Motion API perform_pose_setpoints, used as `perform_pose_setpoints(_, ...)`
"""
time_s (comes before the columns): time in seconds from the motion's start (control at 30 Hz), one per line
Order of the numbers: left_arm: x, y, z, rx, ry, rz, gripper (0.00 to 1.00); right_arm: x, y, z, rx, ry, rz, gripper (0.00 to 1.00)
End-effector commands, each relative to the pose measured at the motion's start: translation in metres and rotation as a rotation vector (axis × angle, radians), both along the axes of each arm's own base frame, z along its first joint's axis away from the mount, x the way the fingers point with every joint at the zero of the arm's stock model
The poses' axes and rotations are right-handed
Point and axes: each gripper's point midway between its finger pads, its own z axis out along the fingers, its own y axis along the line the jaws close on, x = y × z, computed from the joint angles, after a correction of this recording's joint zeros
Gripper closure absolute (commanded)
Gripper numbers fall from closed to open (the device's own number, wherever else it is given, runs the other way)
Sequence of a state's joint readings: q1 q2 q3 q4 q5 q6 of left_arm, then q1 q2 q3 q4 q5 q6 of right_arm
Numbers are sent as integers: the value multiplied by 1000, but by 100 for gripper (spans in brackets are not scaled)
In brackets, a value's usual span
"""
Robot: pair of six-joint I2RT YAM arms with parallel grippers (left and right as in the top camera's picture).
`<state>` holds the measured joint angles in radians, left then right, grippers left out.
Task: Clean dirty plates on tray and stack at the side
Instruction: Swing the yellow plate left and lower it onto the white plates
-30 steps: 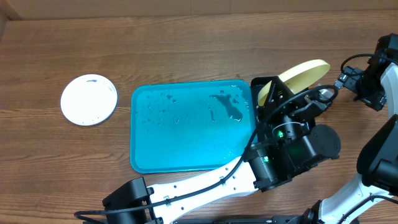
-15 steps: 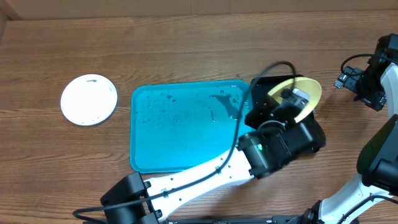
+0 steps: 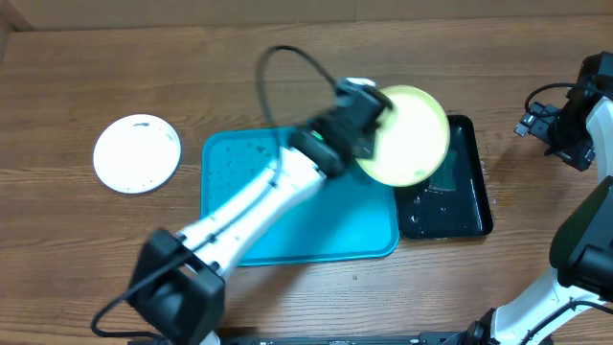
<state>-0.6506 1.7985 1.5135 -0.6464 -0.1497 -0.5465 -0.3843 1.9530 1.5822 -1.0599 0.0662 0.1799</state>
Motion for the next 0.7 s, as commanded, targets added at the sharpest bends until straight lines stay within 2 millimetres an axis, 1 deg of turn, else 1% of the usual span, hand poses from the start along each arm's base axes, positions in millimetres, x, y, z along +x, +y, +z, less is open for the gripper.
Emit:
perform_pose_setpoints(0.0,16,57,38,-305,118,110,96,3,-2,14,-14,-39,-5,0)
perform_pose_setpoints(0.03,22,78,40,-328,131,151,96,3,-2,14,-14,-39,-5,0)
perform_pose_setpoints(0.1,33,135,40,-359,157,271,96,3,-2,14,-14,-39,-5,0)
perform_pose_setpoints(0.13,35,155,38,-365,167,316,96,3,-2,14,-14,-39,-5,0)
perform_pose_setpoints(0.17,36,185,35,-374,186,385,96,3,-2,14,-14,-39,-5,0)
perform_pose_setpoints(0.27,28,264,24,-369,230,572,96,3,-2,14,-14,-39,-5,0)
perform_pose_setpoints(0.37,11,337,18,-362,243,723,96,3,-2,14,-14,-39,-5,0)
perform_pose_setpoints(0.5,-20,416,13,-357,245,901,96,3,-2,14,-14,-39,-5,0)
perform_pose_setpoints(0.6,-46,459,9,-318,248,1000,96,3,-2,14,-14,-39,-5,0)
perform_pose_setpoints(0.63,-60,478,6,-284,255,1053,96,3,-2,14,-14,-39,-5,0)
perform_pose_setpoints(0.67,-66,485,5,-266,259,1075,96,3,-2,14,-14,-38,-5,0)
